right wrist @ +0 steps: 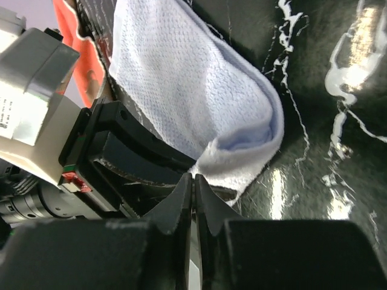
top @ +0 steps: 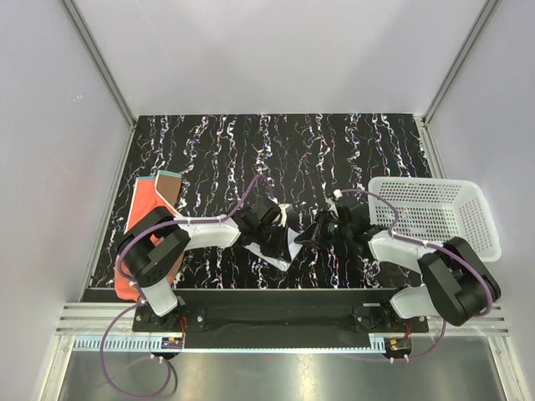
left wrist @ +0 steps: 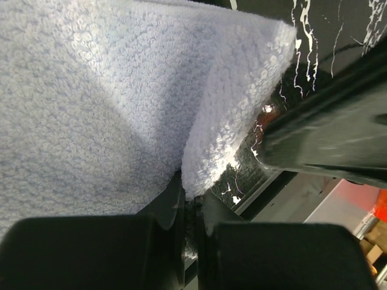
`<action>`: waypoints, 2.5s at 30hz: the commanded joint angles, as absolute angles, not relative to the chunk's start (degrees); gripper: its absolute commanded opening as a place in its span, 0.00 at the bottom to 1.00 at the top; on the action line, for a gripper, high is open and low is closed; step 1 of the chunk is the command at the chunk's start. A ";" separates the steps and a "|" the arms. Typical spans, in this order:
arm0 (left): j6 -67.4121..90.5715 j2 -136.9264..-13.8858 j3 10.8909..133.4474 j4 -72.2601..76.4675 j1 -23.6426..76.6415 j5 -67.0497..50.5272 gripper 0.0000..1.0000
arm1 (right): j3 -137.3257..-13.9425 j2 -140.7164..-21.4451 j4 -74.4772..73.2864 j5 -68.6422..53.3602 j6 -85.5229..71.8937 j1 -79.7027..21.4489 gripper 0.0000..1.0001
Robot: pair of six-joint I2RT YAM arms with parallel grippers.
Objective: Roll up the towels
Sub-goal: Roll the towel
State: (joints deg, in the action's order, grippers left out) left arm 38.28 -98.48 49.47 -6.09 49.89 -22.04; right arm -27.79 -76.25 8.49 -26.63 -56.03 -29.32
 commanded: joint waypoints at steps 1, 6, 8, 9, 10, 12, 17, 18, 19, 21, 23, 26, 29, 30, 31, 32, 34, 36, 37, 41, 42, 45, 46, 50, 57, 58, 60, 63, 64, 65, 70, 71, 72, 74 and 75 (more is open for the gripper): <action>39.02 -99.58 47.90 -3.87 48.78 -24.78 0.00 | -26.28 -79.62 24.06 -30.41 -59.32 -29.88 0.10; 39.02 -99.67 47.29 -3.43 47.73 -24.88 0.00 | -23.38 -86.90 32.42 -31.02 -61.17 -30.41 0.08; 38.94 -99.67 46.94 -3.43 47.55 -24.79 0.00 | -22.24 -89.20 36.72 -31.11 -61.78 -30.59 0.07; 38.85 -99.67 46.85 -3.34 47.46 -24.70 0.00 | -21.98 -91.65 37.96 -31.29 -62.14 -30.50 0.07; 38.85 -99.58 46.76 -3.25 47.46 -24.61 0.00 | -21.80 -92.80 39.97 -31.29 -62.23 -30.59 0.06; 38.59 -99.67 46.32 -3.43 47.46 -24.17 0.00 | -22.06 -96.31 40.43 -31.03 -61.97 -30.67 0.05; 37.97 -98.44 45.18 -4.48 47.63 -22.59 0.31 | -22.23 -101.24 41.75 -29.97 -61.18 -30.94 0.02; 37.71 -97.22 44.83 -5.44 47.55 -21.98 0.40 | -22.41 -102.29 41.40 -29.45 -61.00 -31.02 0.01; 37.10 -96.34 44.82 -6.49 47.72 -20.84 0.56 | -22.50 -102.65 40.53 -29.18 -60.74 -31.03 0.01; 36.22 -93.53 45.26 -11.04 47.90 -16.03 0.68 | -22.85 -103.09 38.94 -28.13 -59.77 -31.11 0.01; 34.72 -91.50 46.14 -14.57 48.34 -10.85 0.73 | -23.11 -103.27 37.10 -27.51 -58.98 -31.38 0.01; 33.05 -86.85 48.77 -21.78 50.17 -1.63 0.73 | -23.47 -102.83 34.63 -26.28 -58.19 -31.90 0.01; 31.21 -82.45 52.64 -27.50 53.69 6.83 0.73 | -24.17 -102.22 32.00 -25.14 -57.75 -32.43 0.01; 30.51 -80.96 53.86 -29.25 57.01 12.25 0.73 | -24.34 -101.96 31.38 -24.70 -57.66 -32.87 0.01; 28.93 -80.43 54.83 -29.70 58.78 14.65 0.73 | -24.69 -101.87 30.68 -24.61 -57.66 -32.96 0.01; 28.13 -79.90 56.76 -30.14 62.19 18.59 0.70 | -24.87 -101.78 30.41 -24.44 -57.66 -33.05 0.01; 25.58 -79.89 57.83 -29.45 65.03 20.30 0.66 | -25.57 -101.69 29.36 -24.26 -57.57 -33.49 0.01; 24.27 -80.68 58.62 -27.52 67.84 20.31 0.54 | -25.84 -101.78 28.92 -24.26 -57.66 -33.92 0.01; 24.17 -80.94 58.71 -26.81 68.29 19.69 0.48 | -26.19 -101.78 28.57 -24.17 -57.57 -34.01 0.01; 24.61 -85.76 59.15 -24.70 69.26 18.72 0.25 | -26.46 -102.04 27.95 -24.00 -57.57 -34.19 0.01; 24.70 -86.56 59.15 -24.35 69.17 18.63 0.22 | -26.54 -102.22 27.95 -24.08 -57.57 -34.28 0.01; 25.05 -89.47 58.98 -23.91 69.26 19.16 0.21 | -26.54 -102.30 28.04 -24.26 -57.57 -34.28 0.01; 25.31 -90.26 58.97 -24.25 69.26 19.77 0.21 | -26.46 -102.30 28.04 -24.26 -57.57 -34.36 0.00; 26.37 -93.42 57.84 -25.40 69.08 23.55 0.20 | -26.37 -102.04 28.04 -24.43 -57.48 -34.37 0.00; 29.53 -93.34 54.58 -28.38 69.17 31.02 0.20 | -26.10 -102.30 28.39 -24.52 -57.39 -34.37 0.00; 29.44 -93.17 54.49 -28.65 69.08 32.16 0.20 | -26.19 -102.48 28.56 -24.61 -57.48 -34.37 0.00; 28.74 -92.81 54.40 -29.00 69.08 32.69 0.24 | -26.28 -103.36 29.26 -24.96 -57.57 -34.37 0.00; 27.60 -93.60 54.41 -29.27 69.08 32.87 0.30 | -26.37 -104.15 29.97 -25.40 -57.83 -34.37 0.00; 27.34 -94.13 54.32 -28.66 69.08 32.00 0.30 | -26.45 -104.15 29.88 -25.40 -57.83 -34.37 0.00; 27.07 -94.30 54.06 -28.13 69.08 31.21 0.31 | -26.46 -104.32 29.88 -25.40 -57.83 -34.37 0.00; 26.02 -95.01 51.07 -24.18 69.17 26.64 0.34 | -26.72 -104.41 29.79 -25.49 -57.83 -34.37 0.00; 25.93 -95.18 50.72 -22.86 69.17 25.24 0.34 | -26.72 -104.59 29.79 -25.58 -57.83 -34.37 0.00; 25.75 -95.27 50.19 -22.24 69.17 24.70 0.34 | -26.81 -104.68 29.88 -25.66 -57.92 -34.37 0.00; 25.66 -95.19 48.96 -20.66 69.34 23.39 0.34 | -26.81 -104.85 29.79 -25.66 -57.92 -34.37 0.00; 25.49 -95.19 48.69 -20.22 69.43 23.03 0.34 | -26.89 -104.94 29.79 -25.75 -57.92 -34.37 0.00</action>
State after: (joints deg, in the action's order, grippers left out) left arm 26.30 -94.13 51.16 -23.00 69.30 27.20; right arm -27.92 -101.67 38.17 -29.85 -60.71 -33.45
